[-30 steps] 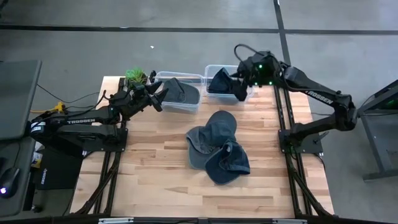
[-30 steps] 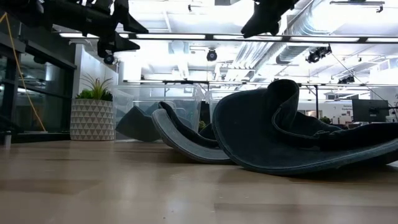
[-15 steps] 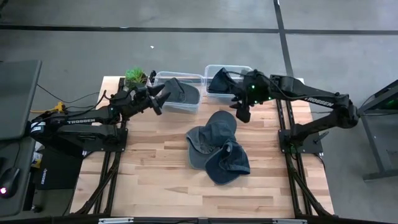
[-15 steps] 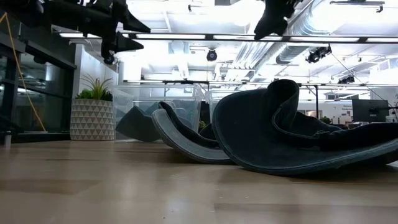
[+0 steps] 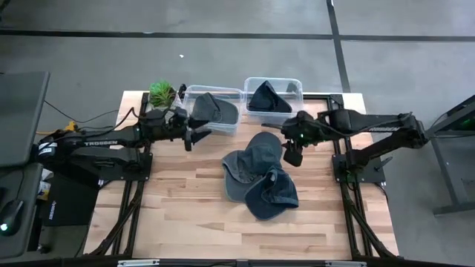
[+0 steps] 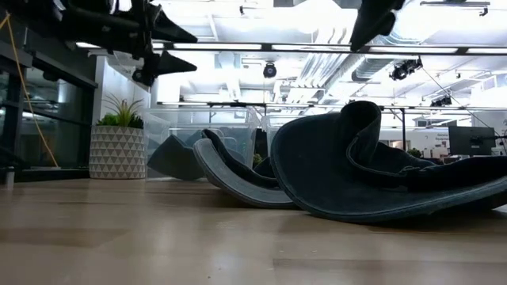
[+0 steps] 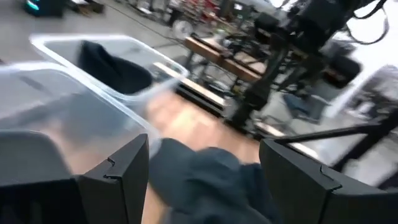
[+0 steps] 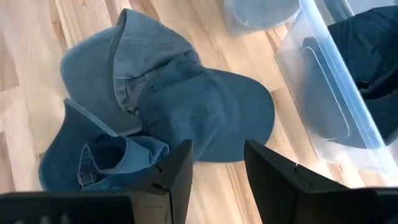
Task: Pick & Place hat
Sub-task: Put the bottom blue cap into the right transparent bin
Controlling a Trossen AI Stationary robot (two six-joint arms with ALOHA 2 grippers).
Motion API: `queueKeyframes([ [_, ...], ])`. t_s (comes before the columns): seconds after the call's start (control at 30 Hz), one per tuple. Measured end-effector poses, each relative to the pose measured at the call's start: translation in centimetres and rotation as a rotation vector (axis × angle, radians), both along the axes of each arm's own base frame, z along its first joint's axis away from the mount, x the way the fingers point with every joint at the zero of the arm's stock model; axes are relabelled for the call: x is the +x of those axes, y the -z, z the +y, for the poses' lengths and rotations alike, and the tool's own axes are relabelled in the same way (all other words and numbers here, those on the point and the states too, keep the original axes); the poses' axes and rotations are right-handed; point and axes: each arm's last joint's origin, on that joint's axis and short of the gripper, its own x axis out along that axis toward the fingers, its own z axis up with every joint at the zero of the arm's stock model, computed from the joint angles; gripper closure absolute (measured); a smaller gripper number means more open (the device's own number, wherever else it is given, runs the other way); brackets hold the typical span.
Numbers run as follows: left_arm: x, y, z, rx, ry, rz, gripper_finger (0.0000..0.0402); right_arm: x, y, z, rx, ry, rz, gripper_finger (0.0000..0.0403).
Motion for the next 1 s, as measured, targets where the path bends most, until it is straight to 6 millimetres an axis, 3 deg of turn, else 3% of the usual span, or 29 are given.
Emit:
queueKeyframes([
  [0.2,2.3,1.3,-1.6,-0.065,0.144,0.082,0.0154,-0.5,4.8,2.0,0.089,0.036,-0.049,0.0263],
  [0.37,5.1,1.0,-3.8,-0.08,0.24,0.126,0.0154,-1.6,8.2,3.7,0.207,0.12,-0.191,0.0263],
  [0.53,8.8,0.2,-5.9,-0.08,0.272,0.174,0.0154,-3.2,10.1,5.6,0.26,0.138,-0.271,0.0263],
  [0.67,12.0,0.6,-7.0,-0.086,0.295,0.308,0.0154,-4.6,11.6,6.9,0.276,0.147,-0.258,0.0263],
  [0.83,15.5,0.9,-7.7,-0.138,0.31,0.471,0.0154,-5.9,12.9,8.3,0.323,0.168,-0.23,0.0263],
  [1.0,18.8,0.4,-8.1,-0.191,0.361,0.523,0.0154,-7.1,14.3,9.4,0.338,0.159,-0.19,0.0263],
])
